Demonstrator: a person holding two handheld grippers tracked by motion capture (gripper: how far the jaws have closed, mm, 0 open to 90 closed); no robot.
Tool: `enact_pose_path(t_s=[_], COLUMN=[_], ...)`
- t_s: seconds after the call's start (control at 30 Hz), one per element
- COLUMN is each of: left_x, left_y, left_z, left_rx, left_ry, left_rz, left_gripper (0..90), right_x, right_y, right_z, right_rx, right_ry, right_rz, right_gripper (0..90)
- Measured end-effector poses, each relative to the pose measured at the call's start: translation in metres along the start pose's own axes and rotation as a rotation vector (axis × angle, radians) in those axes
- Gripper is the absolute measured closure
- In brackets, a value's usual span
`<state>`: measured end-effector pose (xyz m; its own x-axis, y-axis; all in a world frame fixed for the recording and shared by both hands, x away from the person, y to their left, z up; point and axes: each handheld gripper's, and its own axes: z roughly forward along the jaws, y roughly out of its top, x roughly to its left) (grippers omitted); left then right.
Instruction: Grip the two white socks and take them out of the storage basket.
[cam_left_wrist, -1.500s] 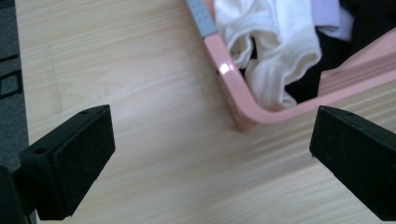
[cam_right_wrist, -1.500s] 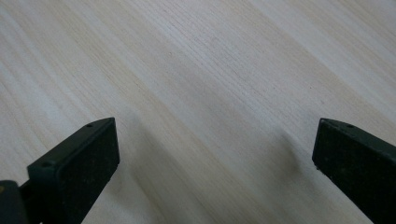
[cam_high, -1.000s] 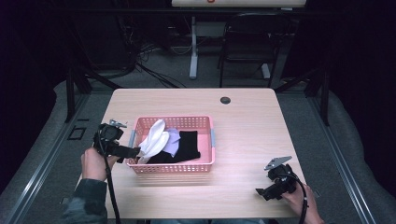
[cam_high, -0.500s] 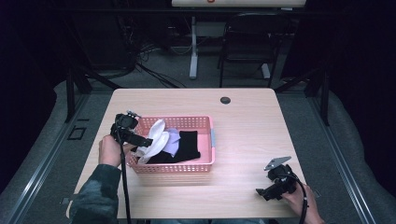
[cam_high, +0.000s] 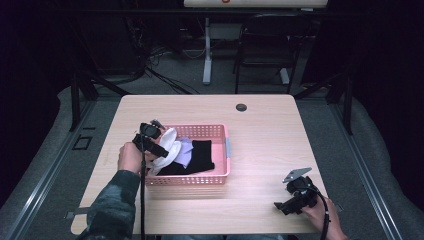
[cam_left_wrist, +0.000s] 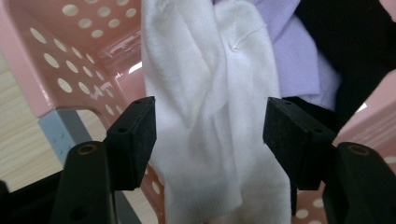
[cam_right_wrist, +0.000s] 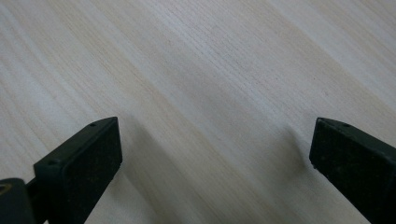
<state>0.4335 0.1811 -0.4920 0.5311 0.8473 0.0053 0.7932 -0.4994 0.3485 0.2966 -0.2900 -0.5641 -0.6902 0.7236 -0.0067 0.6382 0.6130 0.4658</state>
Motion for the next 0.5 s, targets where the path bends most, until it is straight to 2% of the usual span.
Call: enact_pose_path(t_s=[0.1, 0.2, 0.23, 0.33, 0.4, 0.5], left_x=[0.001, 0.001, 0.000, 0.001, 0.002, 0.002], left_y=[0.003, 0.006, 0.006, 0.008, 0.007, 0.007], left_z=[0.006, 0.013, 0.015, 0.019, 0.019, 0.016], left_rx=[0.012, 0.054, 0.066, 0.083, 0.074, 0.067], left_ry=[0.004, 0.022, 0.021, 0.026, 0.020, 0.015], left_rz=[-0.004, -0.015, -0.029, -0.029, -0.029, -0.015], left_gripper=[40.3, 44.9, 46.8, 57.8, 68.7, 76.4], right_x=[0.000, 0.000, 0.000, 0.000, 0.000, 0.000], right_y=[0.000, 0.000, 0.000, 0.000, 0.000, 0.000], right_z=[0.000, 0.000, 0.000, 0.000, 0.000, 0.000], right_rx=[0.002, 0.004, 0.005, 0.002, 0.004, 0.008], right_ry=[-0.001, -0.002, -0.002, 0.002, 0.000, -0.004], right_rz=[-0.001, -0.003, -0.002, 0.000, 0.000, -0.001], right_gripper=[1.8, 1.9, 2.0, 2.0, 2.1, 2.2])
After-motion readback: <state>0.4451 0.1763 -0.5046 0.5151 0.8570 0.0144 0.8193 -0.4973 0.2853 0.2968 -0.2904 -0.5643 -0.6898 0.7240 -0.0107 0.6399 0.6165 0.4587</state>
